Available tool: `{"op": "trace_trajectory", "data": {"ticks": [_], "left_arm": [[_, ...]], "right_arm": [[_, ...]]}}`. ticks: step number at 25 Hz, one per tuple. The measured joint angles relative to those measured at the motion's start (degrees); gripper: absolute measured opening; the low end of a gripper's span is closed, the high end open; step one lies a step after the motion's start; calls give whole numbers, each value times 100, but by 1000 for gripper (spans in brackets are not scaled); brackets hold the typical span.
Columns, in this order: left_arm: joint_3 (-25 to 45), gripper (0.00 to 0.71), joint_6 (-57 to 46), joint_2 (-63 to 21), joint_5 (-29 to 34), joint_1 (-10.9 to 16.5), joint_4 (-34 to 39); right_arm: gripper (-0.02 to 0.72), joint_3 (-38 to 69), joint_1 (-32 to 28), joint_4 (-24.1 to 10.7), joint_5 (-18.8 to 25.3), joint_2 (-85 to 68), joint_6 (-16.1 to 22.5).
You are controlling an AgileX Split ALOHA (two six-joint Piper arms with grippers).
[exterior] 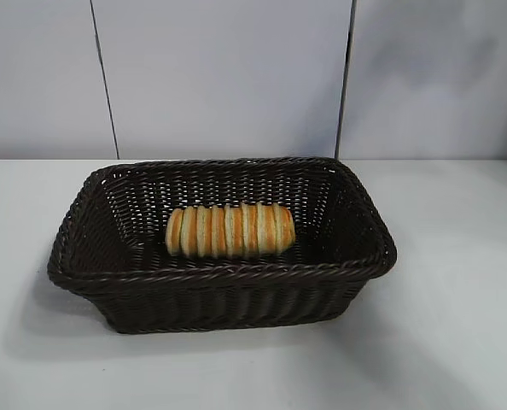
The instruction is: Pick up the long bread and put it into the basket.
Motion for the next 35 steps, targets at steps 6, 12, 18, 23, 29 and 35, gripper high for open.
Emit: {"op": "trace_trajectory", "data": {"ticks": [6,12,18,23,29,35], "left_arm": [[0,689,0,0,5,0,0],[0,689,0,0,5,0,0],[0,689,0,0,5,0,0],[0,689,0,0,5,0,0],[0,689,0,0,5,0,0],[0,689,0,0,10,0,0]], "right_arm": [[661,1596,632,4,-140,-2039,-194],[661,3107,1168,-270,-305,-3848,-54],[661,4398,1471,-328,-305,-5439,197],[661,5460,1482,-566,-305,-6567,197],[661,6712,1482,-700,-196,-7146,313],[661,7666,1482,-815,-270,-7146,560]]}}
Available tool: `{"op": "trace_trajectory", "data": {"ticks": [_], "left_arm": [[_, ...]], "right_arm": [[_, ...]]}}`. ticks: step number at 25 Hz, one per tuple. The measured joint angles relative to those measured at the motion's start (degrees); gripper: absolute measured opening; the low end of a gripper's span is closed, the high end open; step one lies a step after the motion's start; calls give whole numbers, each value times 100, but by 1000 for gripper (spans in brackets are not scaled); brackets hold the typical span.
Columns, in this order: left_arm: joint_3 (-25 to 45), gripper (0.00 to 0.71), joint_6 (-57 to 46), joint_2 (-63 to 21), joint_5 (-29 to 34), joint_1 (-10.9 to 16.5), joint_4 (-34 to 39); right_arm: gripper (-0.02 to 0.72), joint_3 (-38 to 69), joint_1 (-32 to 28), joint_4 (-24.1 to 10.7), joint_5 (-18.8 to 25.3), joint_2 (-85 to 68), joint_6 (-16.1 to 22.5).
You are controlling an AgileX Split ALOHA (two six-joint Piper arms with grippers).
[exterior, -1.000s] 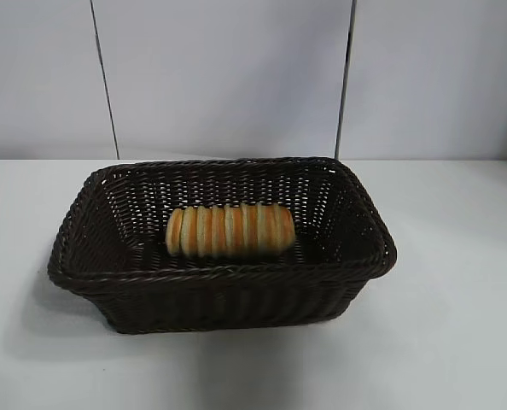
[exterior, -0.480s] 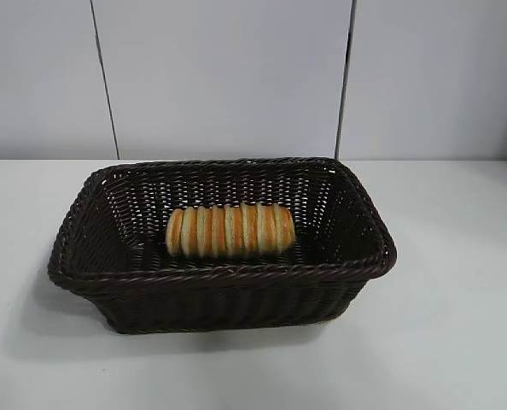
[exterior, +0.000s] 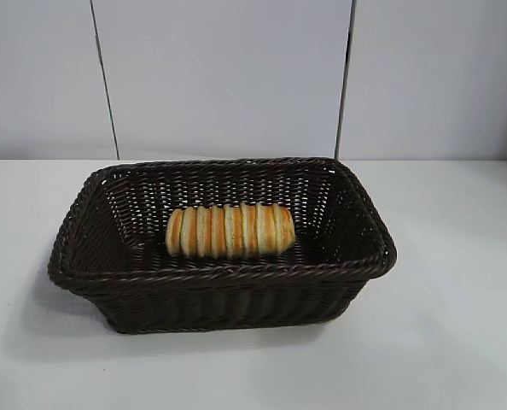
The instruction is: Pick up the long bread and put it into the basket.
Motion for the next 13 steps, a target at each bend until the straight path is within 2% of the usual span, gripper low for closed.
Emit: {"op": "trace_trajectory", "data": {"ticks": [7,13], "left_arm": [[0,689,0,0,0,0,0],[0,689,0,0,0,0,0]], "right_arm": [[661,314,0,13,-654,0,314],[661,338,0,13,-725,0,346]]}}
